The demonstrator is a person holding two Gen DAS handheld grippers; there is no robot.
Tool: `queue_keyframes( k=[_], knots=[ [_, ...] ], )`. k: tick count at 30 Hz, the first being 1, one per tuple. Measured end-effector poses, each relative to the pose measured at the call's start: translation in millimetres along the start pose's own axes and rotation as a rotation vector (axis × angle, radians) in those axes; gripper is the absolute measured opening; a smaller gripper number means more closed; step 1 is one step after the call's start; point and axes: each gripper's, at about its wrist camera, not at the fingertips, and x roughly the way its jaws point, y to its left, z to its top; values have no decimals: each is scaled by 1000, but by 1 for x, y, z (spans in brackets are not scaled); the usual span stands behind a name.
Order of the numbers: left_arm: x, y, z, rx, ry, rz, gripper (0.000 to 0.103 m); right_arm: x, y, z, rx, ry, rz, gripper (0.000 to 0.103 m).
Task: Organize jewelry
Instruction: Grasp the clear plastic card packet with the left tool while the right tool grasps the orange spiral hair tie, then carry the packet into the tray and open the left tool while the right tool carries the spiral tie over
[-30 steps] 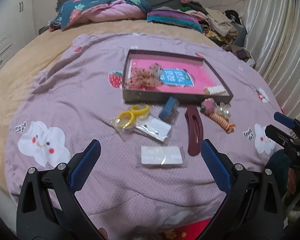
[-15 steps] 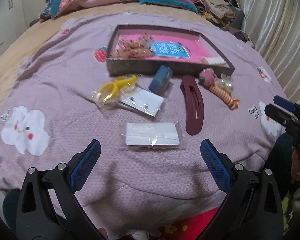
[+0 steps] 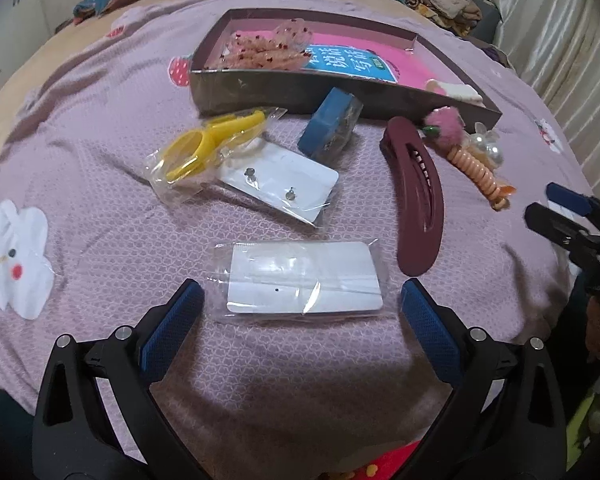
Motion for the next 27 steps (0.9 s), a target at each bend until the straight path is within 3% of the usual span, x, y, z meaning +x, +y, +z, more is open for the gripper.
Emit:
queue_keyframes(
  k=[3, 5, 8, 10, 14, 27],
  knots=[
    [1, 0, 1, -1, 0, -3, 93, 12, 0, 6, -2, 19, 1, 87],
    [2, 0, 2, -3, -1, -5, 85, 20, -1, 11, -5, 28, -2, 85],
    [3, 1, 2, -3, 0, -7, 83, 35, 0, 16, -16, 50, -3, 76],
    [3, 1, 2, 0, -2, -5, 80, 44, 1, 17, -8, 73, 21, 60],
    [2, 4, 3, -7, -3, -17, 79, 50, 9, 16, -35, 81, 29, 40],
    [-20, 21, 0, -52, -24, -38, 79, 19, 29, -6, -7, 82, 174, 36]
  ],
)
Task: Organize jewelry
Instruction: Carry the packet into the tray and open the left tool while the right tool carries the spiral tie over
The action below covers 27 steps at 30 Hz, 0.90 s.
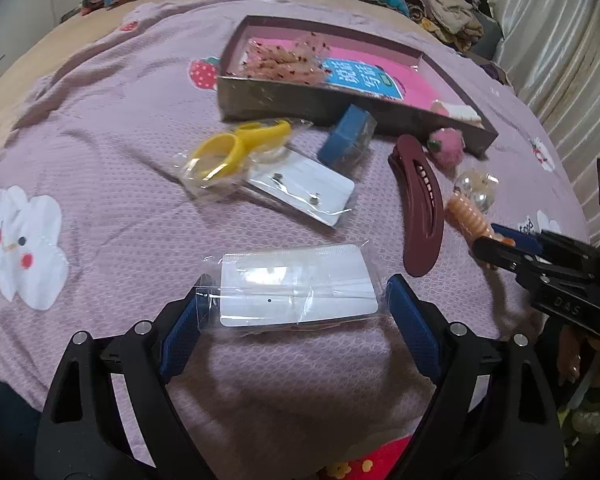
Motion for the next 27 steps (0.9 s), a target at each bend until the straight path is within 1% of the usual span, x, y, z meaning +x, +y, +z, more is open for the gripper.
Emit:
queue_keyframes(
  k=[7, 14, 20, 27],
  knots=[
    [-22, 7, 8, -16, -52, 5, 79, -25, 1, 2, 35, -51, 23, 36],
    [-40, 11, 24, -33, -104, 8, 79, -52, 11, 18, 10, -119, 36, 36],
    [-52, 9, 40, -31, -142, 3, 79, -66, 17, 34, -25, -166, 23, 36],
    [-61, 3, 66, -23, -191, -3, 79, -78, 12, 51, -18, -207, 11, 36]
  ],
)
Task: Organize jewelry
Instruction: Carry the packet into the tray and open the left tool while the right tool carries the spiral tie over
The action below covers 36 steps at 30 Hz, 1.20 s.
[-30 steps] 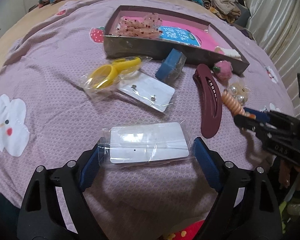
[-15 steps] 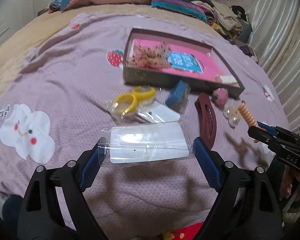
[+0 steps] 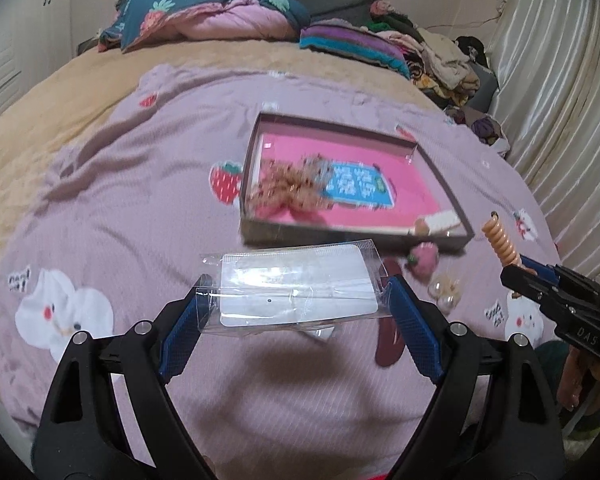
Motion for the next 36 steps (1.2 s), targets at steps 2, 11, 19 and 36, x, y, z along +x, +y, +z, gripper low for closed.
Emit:
queue_keyframes(
  k=[2, 11, 19, 36],
  knots=[
    [0, -4, 9, 7, -16, -3, 79, -2, -3, 5, 2, -13, -8, 36],
    [8, -15, 42, 34, -60, -7, 79, -11, -22, 22, 28, -52, -59, 36],
    [22, -29, 62, 60, -75, -7, 79, -13, -43, 40, 57, -94, -115, 36],
    [78, -49, 83, 94, -15, -10, 79, 5, -76, 85, 80, -113, -166, 36]
  ],
)
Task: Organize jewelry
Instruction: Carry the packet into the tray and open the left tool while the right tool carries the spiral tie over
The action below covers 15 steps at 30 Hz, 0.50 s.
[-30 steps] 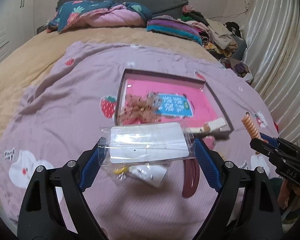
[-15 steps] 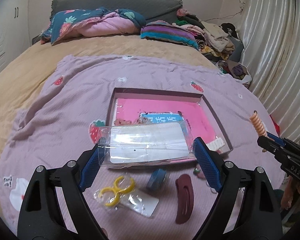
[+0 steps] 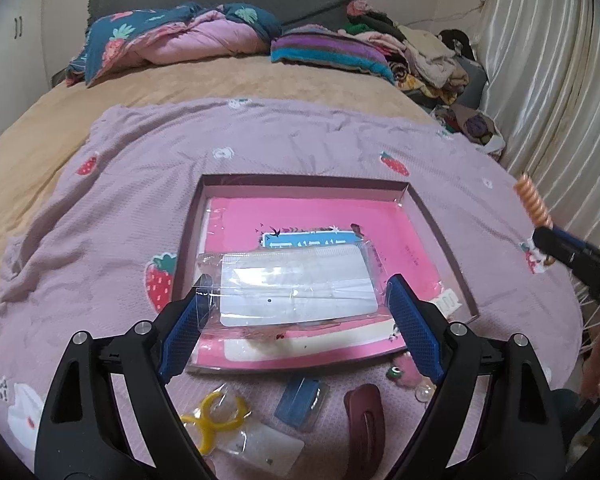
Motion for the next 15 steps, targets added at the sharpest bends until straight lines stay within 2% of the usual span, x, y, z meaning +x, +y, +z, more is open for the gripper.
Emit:
queue_keyframes(
  k=[15],
  knots=[
    [53, 2, -4, 25, 91, 7, 79, 66, 3, 9, -24, 95, -6, 36]
  ],
)
